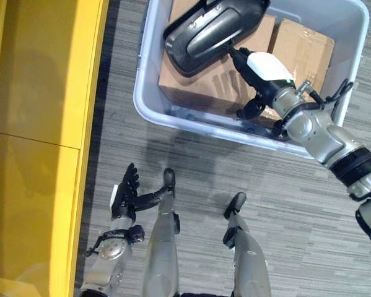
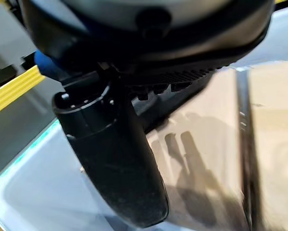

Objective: Move parts from the plastic box to the shelf.

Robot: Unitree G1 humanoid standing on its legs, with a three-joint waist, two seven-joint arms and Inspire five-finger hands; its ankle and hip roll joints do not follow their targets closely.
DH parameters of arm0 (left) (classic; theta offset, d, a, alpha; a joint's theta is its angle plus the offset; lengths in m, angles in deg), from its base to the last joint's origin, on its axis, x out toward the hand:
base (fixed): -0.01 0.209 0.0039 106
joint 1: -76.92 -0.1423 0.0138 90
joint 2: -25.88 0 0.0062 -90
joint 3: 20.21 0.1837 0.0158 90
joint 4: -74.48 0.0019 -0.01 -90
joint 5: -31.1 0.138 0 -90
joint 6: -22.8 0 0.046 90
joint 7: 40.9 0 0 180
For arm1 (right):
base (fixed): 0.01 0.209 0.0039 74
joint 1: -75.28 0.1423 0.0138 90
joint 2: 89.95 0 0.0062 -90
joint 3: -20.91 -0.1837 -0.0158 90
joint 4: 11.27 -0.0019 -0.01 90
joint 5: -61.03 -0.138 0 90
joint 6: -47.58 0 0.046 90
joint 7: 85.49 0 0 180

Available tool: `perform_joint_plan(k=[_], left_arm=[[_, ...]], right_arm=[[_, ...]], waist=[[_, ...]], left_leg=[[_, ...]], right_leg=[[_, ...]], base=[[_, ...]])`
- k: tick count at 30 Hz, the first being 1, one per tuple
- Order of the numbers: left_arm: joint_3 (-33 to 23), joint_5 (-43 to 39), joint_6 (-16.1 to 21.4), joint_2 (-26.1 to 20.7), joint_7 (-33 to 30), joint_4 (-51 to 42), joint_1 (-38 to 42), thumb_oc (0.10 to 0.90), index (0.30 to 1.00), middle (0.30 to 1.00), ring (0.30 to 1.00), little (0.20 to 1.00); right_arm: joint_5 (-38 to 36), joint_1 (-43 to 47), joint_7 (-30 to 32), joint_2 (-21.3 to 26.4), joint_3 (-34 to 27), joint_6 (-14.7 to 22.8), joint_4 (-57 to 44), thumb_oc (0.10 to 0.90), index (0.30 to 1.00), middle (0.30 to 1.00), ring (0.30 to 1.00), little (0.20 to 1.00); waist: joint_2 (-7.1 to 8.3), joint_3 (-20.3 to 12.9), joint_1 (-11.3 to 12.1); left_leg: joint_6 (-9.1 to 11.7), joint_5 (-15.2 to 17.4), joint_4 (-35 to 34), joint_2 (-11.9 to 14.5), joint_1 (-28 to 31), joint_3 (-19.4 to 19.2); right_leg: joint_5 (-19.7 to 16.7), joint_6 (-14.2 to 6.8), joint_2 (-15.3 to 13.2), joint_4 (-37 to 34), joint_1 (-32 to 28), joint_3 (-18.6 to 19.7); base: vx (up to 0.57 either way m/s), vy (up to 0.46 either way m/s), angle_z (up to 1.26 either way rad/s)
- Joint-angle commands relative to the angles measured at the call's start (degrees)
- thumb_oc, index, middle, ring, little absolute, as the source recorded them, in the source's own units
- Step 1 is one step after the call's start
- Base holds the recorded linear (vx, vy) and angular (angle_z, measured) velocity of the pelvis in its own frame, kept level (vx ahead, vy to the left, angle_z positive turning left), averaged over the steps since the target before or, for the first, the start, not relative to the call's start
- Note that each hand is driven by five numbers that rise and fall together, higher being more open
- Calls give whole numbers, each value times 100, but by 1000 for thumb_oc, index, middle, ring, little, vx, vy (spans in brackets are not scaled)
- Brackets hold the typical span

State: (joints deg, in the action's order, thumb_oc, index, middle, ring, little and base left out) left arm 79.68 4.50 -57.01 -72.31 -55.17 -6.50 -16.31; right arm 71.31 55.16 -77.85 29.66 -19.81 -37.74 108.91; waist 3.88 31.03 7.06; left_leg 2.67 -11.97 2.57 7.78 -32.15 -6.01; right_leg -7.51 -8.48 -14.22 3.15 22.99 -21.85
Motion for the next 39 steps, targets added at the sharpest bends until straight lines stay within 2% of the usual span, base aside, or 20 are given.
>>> perform_joint_plan(k=[1, 5, 8, 16, 26, 32, 34, 35, 39], left_arm=[[-35, 114, 386, -414, 30, -490, -113, 900, 1000, 1000, 1000, 1000], [-45, 155, 382, -420, -1, -506, -60, 900, 1000, 1000, 1000, 1000], [-92, 201, 360, -415, -88, -507, 0, 900, 1000, 1000, 1000, 1000], [-141, 258, 327, -382, -253, -494, 103, 900, 1000, 1000, 1000, 1000], [-184, 199, 407, -341, -381, -418, 135, 900, 1000, 1000, 1000, 1000], [-306, 174, 468, -406, -503, -550, 52, 900, 1000, 1000, 1000, 1000], [-302, 172, 470, -408, -512, -557, 41, 900, 1000, 1000, 1000, 1000], [-305, 178, 477, -421, -537, -570, -1, 900, 1000, 1000, 1000, 1000], [-362, 205, 502, -449, -612, -625, -27, 900, 1000, 1000, 1000, 1000]], right_arm=[[565, 1140, 299, 450, 151, 93, -84, 900, 1000, 1000, 1000, 1000], [887, 1298, 387, 454, 214, -21, 13, 900, 1000, 1000, 1000, 1000], [1409, 1490, 535, 493, 248, -219, 32, 900, 1000, 1000, 1000, 1000], [2234, 1553, 855, 476, 52, -572, 51, 900, 1000, 1000, 1000, 1000], [1842, 1674, 937, 84, 111, -636, 868, 900, 1000, 1000, 1000, 1000], [1783, 2198, 980, 180, 452, -663, 848, 900, 1000, 1000, 1000, 1000], [1750, 2259, 982, 171, 503, -664, 883, 900, 1000, 1000, 1000, 1000], [1727, 2312, 984, 144, 586, -666, 933, 900, 1000, 1000, 1000, 1000], [1720, 2527, 1027, 152, 749, -682, 951, 900, 1000, 1000, 1000, 1000]], waist=[[76, -124, 163], [76, -124, 188], [112, -124, 191], [183, -124, 168], [226, -124, 197], [235, -124, 209], [233, -124, 218], [234, -124, 244], [253, -124, 308]], left_leg=[[457, 287, 259, 373, 281, 124], [439, 329, 326, 348, 175, 156], [419, 394, 433, 305, 36, 190], [367, 503, 570, 256, -148, 216], [341, 562, 688, 235, -450, 277], [298, 701, 989, 188, -978, 364], [292, 727, 1031, 179, -1061, 397], [337, 892, 1071, 183, -1013, 472], [309, 955, 1220, 123, -1303, 575]], right_leg=[[54, -226, -209, 522, 56, 63], [68, -226, -220, 550, 117, 44], [90, -226, -229, 593, 182, 24], [134, -221, -218, 691, 306, 50], [192, -201, -208, 783, 531, 20], [330, -173, -242, 1116, 1004, 48], [355, -178, -257, 1149, 1053, 27], [487, -247, -243, 1212, 1001, 81], [512, -250, -247, 1286, 1128, 23]], base=[[18, 11, 7], [14, 11, 8], [19, 21, 9], [5, 5, 2], [3, -1, 1], [17, 5, 3], [51, -8, 6], [91, -20, 6], [45, -21, 5]])
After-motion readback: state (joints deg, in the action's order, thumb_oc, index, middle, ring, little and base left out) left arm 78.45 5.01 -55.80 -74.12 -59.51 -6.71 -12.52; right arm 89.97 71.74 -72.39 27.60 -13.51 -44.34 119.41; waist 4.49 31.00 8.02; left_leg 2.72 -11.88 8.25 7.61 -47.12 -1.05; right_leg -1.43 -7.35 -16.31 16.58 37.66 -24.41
